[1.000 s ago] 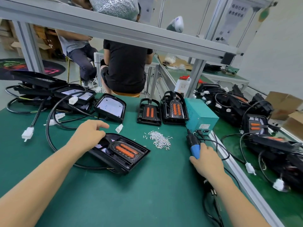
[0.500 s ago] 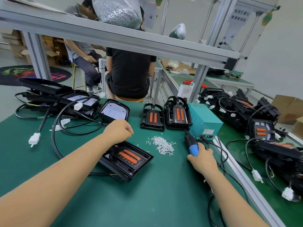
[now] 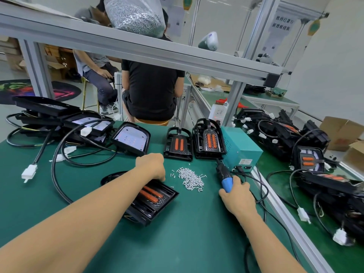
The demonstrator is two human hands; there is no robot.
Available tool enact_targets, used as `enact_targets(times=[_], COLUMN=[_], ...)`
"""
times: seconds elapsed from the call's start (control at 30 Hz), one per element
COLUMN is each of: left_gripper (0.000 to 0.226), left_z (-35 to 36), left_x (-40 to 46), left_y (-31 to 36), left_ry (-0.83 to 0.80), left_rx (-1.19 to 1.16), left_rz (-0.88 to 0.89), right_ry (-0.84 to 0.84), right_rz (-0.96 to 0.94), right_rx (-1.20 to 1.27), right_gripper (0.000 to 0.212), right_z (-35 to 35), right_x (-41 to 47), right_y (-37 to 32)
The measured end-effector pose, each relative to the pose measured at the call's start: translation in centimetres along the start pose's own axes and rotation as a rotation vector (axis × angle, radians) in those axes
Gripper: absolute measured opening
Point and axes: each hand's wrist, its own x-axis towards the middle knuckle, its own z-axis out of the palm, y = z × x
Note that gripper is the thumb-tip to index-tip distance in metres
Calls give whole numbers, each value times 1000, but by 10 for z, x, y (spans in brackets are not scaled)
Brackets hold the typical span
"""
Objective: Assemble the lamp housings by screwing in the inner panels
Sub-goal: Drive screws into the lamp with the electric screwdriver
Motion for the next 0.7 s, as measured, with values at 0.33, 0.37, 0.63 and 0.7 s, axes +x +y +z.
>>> enact_targets(times=[0.33,0.37,0.63,0.7], left_gripper=[28,27,33,25], left_z=[7,7,1,-3], left_x=[3,2,-6,-10], left_y=[0,0,-3,-7], left_ry=[-9,-26,60,122], left_rx=[72,92,-153,-407], left_rz=[58,75,161,171], right_ry=[45,45,22,18], right_rz=[-23,-23,6,7], right_rx=[-6,-8,29,38], right_gripper=[54,54,55,53], right_z=[3,3,1,0], right_x=[1,1,1,1], right_y=[2,2,3,3])
